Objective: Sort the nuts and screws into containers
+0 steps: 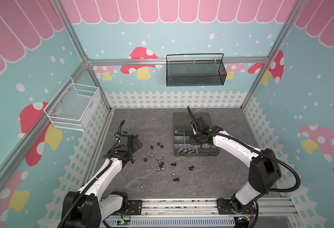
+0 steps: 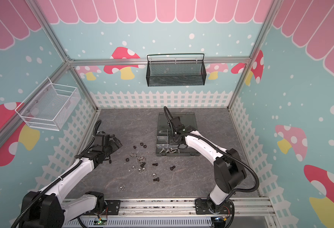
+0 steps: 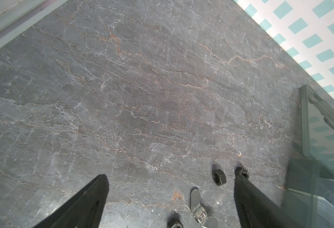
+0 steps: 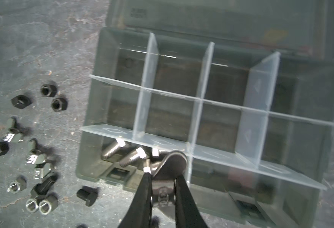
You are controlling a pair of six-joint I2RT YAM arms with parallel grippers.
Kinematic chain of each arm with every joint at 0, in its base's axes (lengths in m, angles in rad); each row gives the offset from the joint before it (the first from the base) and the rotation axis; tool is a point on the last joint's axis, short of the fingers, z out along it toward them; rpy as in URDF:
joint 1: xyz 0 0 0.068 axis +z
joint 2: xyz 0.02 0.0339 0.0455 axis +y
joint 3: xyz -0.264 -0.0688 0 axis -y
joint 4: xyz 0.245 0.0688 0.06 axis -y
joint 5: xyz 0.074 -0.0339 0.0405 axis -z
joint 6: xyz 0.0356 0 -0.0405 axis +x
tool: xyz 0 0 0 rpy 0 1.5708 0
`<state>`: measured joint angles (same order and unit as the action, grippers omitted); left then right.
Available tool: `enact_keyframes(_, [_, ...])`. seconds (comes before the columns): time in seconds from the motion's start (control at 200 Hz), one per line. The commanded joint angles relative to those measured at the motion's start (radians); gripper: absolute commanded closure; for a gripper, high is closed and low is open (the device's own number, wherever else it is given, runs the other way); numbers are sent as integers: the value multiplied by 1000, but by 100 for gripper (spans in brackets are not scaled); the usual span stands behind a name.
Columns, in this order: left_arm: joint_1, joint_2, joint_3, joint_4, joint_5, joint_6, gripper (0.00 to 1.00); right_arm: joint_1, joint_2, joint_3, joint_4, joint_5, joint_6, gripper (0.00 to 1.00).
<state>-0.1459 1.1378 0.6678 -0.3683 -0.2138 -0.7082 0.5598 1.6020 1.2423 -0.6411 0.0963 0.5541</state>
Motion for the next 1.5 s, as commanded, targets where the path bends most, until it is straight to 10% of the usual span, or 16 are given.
enact_keyframes(0.0, [5, 15, 13, 15, 19, -27, 0, -39, -68, -75, 11, -1, 26, 98])
enact_keyframes(0.835, [6, 25, 26, 20, 35, -36, 0, -103, 23, -158, 32, -41, -44, 92])
enact_keyframes(1.496, [5, 28, 21, 20, 31, -36, 0, -103, 29, -155, 28, -27, -36, 62])
